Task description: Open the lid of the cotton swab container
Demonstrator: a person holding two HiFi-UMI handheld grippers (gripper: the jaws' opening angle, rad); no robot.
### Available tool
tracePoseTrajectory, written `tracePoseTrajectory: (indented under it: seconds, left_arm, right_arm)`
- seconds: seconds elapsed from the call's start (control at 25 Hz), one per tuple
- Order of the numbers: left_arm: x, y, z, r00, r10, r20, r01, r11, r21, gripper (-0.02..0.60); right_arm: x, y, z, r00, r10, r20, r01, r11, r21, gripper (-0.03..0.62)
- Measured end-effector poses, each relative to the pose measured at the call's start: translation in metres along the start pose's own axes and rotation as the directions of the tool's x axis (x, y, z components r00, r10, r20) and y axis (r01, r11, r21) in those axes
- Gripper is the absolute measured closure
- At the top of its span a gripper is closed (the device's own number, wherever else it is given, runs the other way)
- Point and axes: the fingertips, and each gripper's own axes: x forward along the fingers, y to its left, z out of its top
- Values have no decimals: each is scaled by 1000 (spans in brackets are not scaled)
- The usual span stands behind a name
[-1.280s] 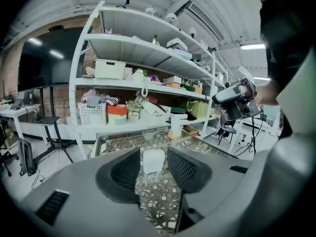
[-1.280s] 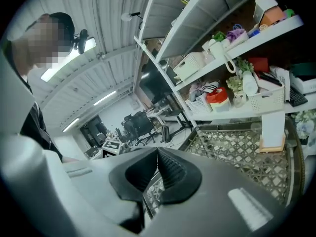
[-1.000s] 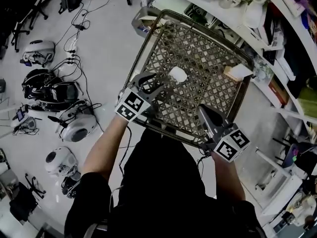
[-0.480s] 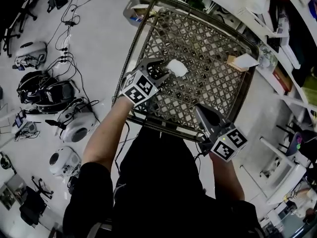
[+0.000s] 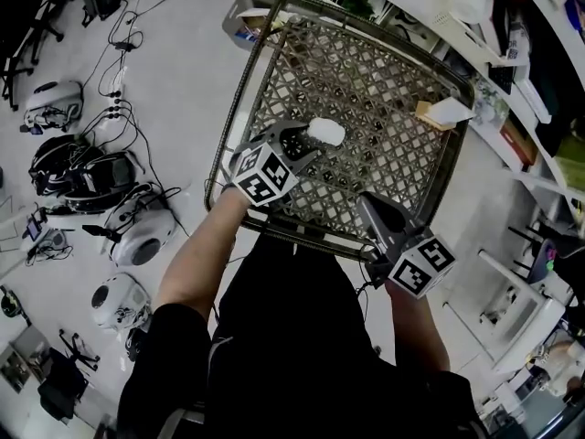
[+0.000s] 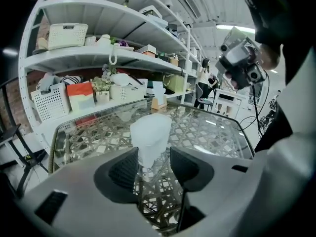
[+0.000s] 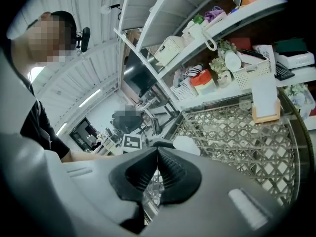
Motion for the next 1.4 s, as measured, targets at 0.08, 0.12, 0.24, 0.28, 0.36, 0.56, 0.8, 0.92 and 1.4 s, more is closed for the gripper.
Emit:
tracePoseTrajectory:
  seconds: [0.08, 0.12, 0.24, 0.28, 0.36, 0.56, 0.8, 0.92, 1.4]
  left_arm:
    - [-2, -13, -5, 1000, -5, -1, 5, 1000, -9, 386]
    - [-3, -17, -7, 1000, -2, -2, 2, 1000, -10, 386]
    - [-1, -13, -10, 1000, 20, -8, -20, 1000, 5, 385]
    - [1, -8, -10, 1000, 27, -10, -27, 1000, 13, 377]
    - [7, 3, -7, 999, 32, -16, -31, 999, 39, 367]
    - [25, 4, -3, 998, 3, -57, 6, 988, 154, 365]
    - [43, 0, 1, 997, -34, -70, 43, 990, 133, 368]
    - [45, -8, 4, 996, -59, -66, 64, 994, 83, 385]
    - [-20, -31, 61, 998, -29, 50, 33, 997, -75, 385]
  right_arm:
    - [0, 0, 1, 1000, -2, 1, 2, 1000, 0, 580]
    - [0, 0, 1, 1000, -2, 2, 2, 1000, -1, 580]
    - [-1, 0, 2, 1000, -4, 3, 4, 1000, -4, 580]
    - [-2, 0, 1, 1000, -7, 1, 7, 1000, -3, 580]
    - [-5, -1, -2, 1000, -16, -5, 16, 1000, 3, 580]
    - [-13, -5, -11, 999, -45, -17, 46, 999, 22, 580]
    - [-21, -4, -14, 997, -65, -31, 66, 997, 29, 580]
    - [-23, 2, -11, 997, -62, -41, 62, 998, 17, 580]
    - [-51, 33, 27, 1000, 30, 4, -30, 997, -70, 580]
